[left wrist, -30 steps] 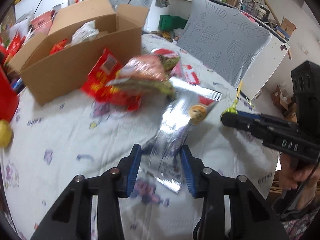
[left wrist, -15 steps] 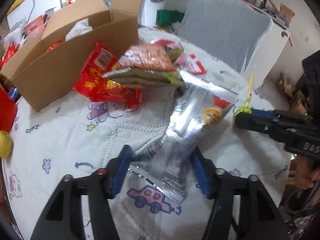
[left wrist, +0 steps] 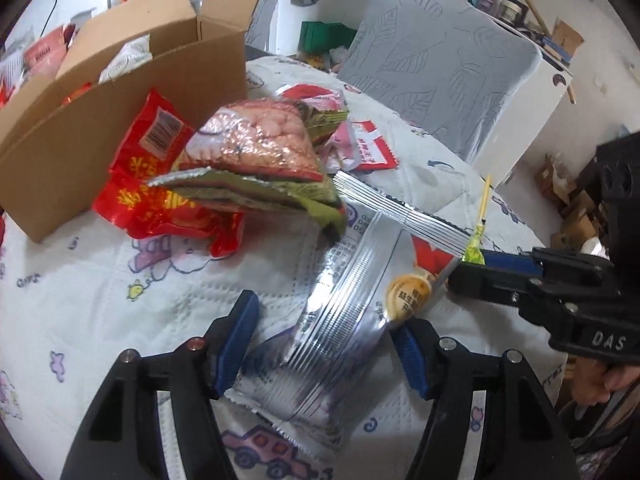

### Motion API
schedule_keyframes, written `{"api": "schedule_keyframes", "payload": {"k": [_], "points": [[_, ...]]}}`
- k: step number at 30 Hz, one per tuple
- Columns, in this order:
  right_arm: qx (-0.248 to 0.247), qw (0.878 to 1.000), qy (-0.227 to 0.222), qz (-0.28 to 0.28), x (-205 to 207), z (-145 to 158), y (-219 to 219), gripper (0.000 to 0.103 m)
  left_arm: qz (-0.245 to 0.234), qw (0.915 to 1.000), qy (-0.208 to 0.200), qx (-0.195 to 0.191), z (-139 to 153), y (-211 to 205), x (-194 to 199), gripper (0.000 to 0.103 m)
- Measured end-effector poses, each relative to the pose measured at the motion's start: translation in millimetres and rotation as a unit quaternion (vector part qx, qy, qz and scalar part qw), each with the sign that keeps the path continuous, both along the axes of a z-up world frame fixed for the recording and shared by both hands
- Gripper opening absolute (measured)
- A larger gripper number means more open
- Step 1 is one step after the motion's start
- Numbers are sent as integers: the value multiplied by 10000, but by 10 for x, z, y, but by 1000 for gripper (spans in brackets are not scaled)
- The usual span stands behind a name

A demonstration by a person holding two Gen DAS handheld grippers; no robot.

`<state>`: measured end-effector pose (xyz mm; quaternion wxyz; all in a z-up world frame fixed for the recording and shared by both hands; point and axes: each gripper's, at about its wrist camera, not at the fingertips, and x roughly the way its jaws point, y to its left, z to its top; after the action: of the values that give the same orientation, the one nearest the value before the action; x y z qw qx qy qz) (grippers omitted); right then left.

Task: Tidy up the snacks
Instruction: 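Grasp the silver-and-red snack bag with the left tool and lift it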

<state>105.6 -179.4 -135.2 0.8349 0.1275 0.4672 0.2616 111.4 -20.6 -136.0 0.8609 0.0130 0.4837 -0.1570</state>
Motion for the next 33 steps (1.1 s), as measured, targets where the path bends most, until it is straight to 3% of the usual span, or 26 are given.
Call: {"api": "schedule_keyframes", "payload": {"k": [10,17,33], "points": [[-6,10000,23,70,41,-18,26,25,73,9995,-278,90,117,-100,-225,35],[108,9998,-30,162,10,25,70,25,345,9984,99,-441,148,52,-294,30],[181,9968,-136,760,-206,106,411,25,1032,9926,17,-647,262,446,-643,30]]}}
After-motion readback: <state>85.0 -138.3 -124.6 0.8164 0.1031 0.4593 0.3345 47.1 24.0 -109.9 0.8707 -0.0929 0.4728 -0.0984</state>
